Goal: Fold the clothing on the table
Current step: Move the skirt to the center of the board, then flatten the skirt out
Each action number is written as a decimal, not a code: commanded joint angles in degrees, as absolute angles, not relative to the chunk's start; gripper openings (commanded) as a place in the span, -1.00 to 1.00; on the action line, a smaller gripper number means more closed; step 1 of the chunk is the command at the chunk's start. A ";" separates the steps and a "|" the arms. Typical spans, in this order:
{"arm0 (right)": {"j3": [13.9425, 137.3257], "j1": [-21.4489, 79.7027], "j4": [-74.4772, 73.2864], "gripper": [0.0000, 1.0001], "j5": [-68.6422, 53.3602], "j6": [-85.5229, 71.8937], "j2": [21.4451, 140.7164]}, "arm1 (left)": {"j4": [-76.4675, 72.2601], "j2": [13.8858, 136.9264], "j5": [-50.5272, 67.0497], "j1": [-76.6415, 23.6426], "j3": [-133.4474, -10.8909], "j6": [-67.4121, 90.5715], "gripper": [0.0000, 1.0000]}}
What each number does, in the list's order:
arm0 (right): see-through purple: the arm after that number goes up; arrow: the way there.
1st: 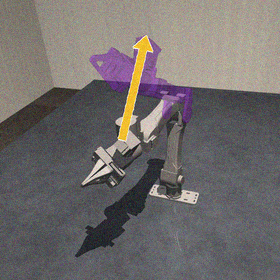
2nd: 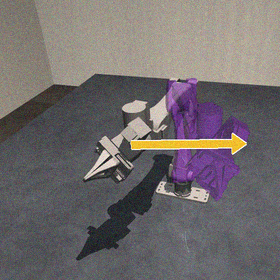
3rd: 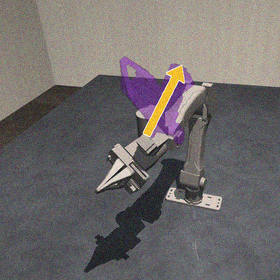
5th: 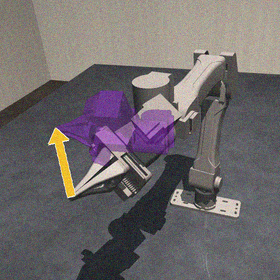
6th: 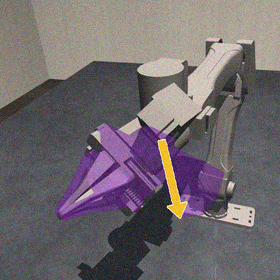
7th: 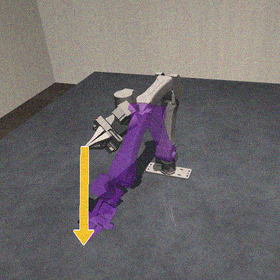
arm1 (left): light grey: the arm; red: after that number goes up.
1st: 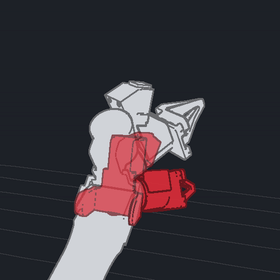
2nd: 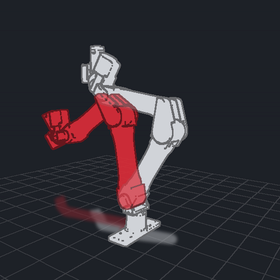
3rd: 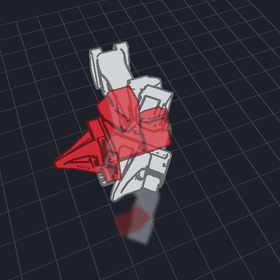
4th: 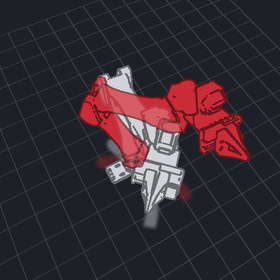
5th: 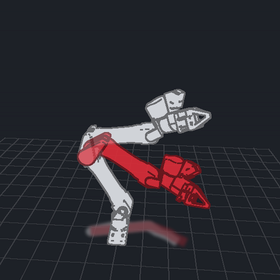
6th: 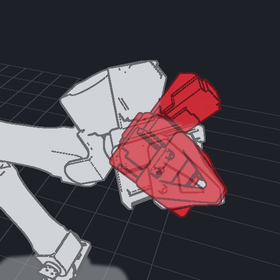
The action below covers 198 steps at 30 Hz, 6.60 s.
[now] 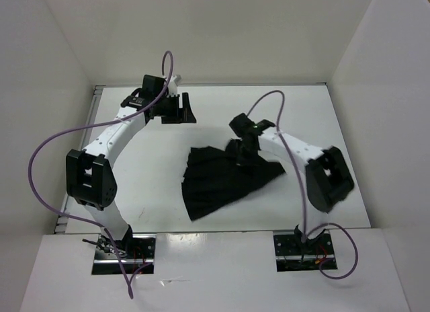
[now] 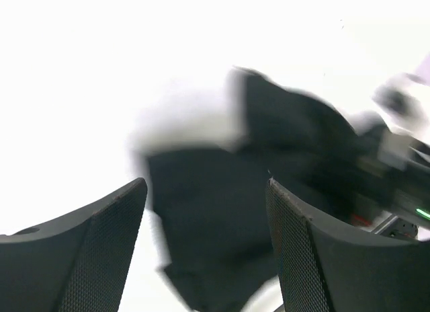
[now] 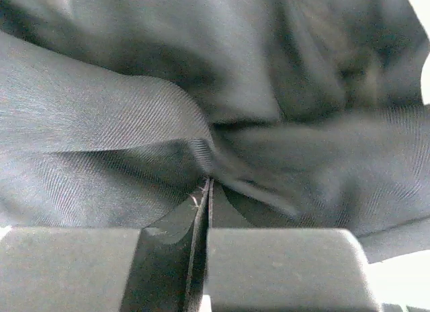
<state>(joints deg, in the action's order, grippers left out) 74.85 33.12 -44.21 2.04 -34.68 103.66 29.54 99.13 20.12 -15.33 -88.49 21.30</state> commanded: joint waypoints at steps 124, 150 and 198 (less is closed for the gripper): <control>69.97 17.58 -55.55 -1.00 25.39 -43.76 82.26 | 23.48 97.83 31.70 -8.52 -83.06 19.61 0.51; 73.73 18.63 -64.78 -1.00 32.08 -50.19 88.24 | 35.07 150.20 30.43 -22.67 -148.53 12.56 -0.72; 89.66 16.44 -46.41 -1.00 23.73 -32.26 103.54 | 12.58 105.64 1.85 -24.35 -80.24 19.44 0.50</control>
